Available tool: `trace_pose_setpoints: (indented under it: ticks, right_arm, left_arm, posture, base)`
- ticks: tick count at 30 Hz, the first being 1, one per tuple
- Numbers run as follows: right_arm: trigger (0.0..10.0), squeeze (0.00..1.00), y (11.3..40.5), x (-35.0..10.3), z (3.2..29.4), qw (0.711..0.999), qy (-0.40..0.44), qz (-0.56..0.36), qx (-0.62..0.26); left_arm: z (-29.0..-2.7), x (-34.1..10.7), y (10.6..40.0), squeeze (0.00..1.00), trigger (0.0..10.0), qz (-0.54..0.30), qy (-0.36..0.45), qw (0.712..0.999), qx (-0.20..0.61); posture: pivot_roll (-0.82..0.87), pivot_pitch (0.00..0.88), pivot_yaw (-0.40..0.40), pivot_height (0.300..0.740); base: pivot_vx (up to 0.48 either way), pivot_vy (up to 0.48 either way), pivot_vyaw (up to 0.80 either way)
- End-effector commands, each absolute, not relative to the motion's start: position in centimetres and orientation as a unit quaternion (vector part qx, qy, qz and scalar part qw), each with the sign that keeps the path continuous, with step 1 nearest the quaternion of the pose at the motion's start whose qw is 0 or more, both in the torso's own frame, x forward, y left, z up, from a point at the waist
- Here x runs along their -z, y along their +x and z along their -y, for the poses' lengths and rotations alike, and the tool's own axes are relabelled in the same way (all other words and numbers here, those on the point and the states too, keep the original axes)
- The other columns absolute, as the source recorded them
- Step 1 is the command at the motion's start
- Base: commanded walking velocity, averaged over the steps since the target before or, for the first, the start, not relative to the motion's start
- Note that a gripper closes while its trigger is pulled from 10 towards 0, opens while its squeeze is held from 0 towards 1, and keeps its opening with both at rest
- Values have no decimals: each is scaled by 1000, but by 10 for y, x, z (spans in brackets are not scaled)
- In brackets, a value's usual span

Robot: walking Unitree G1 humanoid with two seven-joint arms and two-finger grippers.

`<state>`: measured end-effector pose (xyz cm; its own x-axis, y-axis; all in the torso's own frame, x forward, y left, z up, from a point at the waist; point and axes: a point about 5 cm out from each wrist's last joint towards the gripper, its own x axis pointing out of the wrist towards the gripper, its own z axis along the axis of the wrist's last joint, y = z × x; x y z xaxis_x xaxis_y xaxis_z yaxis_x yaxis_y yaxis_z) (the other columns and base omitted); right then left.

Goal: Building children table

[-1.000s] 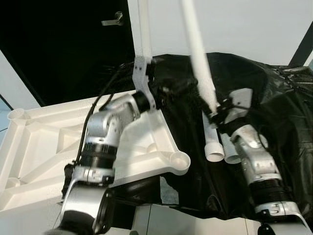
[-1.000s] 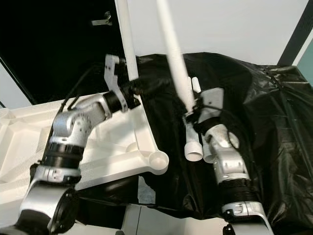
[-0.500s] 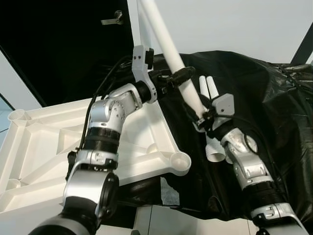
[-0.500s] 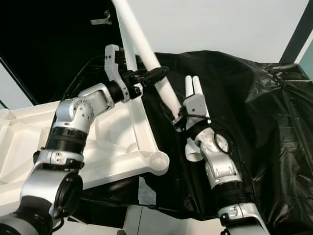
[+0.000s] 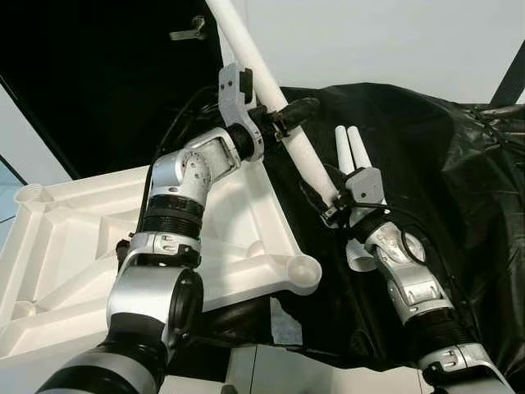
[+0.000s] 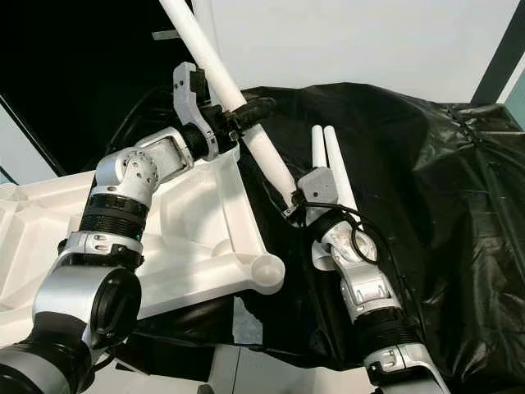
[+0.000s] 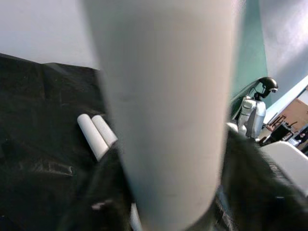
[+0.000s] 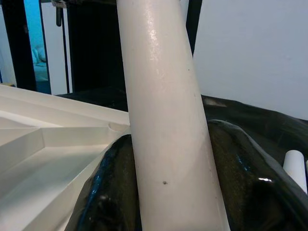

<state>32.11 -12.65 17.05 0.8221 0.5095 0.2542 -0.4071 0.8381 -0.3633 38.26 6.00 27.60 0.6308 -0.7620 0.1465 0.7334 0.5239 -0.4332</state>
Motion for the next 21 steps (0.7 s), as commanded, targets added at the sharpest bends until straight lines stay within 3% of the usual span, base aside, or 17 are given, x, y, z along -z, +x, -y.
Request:
trace_pose_setpoints:
  ticks: [1, 10, 11, 18, 19, 21]
  right_arm:
    - [10000, 0, 321, -170, 123, 941, -149, 176, -246]
    - [10000, 0, 323, -174, 119, 945, -128, 178, -242]
    - [10000, 1000, 323, -176, 118, 946, -122, 176, -243]
    - [10000, 1000, 329, -180, 119, 952, -128, 161, -225]
    - [10000, 20, 330, -182, 117, 953, -128, 154, -226]
    - [10000, 0, 332, -184, 116, 954, -125, 148, -230]
  left_arm:
    - [-52, -282, 381, 0, 0, -31, -233, 863, 448]
    - [-47, -292, 374, 0, 0, -13, -226, 859, 460]
    - [-44, -295, 371, 0, 10000, -6, -215, 859, 465]
    - [-34, -304, 358, 0, 10000, 32, -190, 858, 477]
    - [-31, -305, 354, 0, 10000, 43, -181, 859, 477]
    - [-27, -306, 350, 0, 10000, 57, -168, 861, 478]
  posture:
    - [-14, 0, 88, 740]
    - [-12, 0, 85, 740]
    - [-11, 0, 83, 740]
    - [-10, 0, 82, 740]
    - [-9, 0, 81, 740]
    - [-11, 0, 80, 740]
  base:
    - [0, 0, 0]
    - [0, 0, 0]
    - [0, 0, 0]
    - [0, 0, 0]
    - [0, 0, 0]
    - [0, 0, 0]
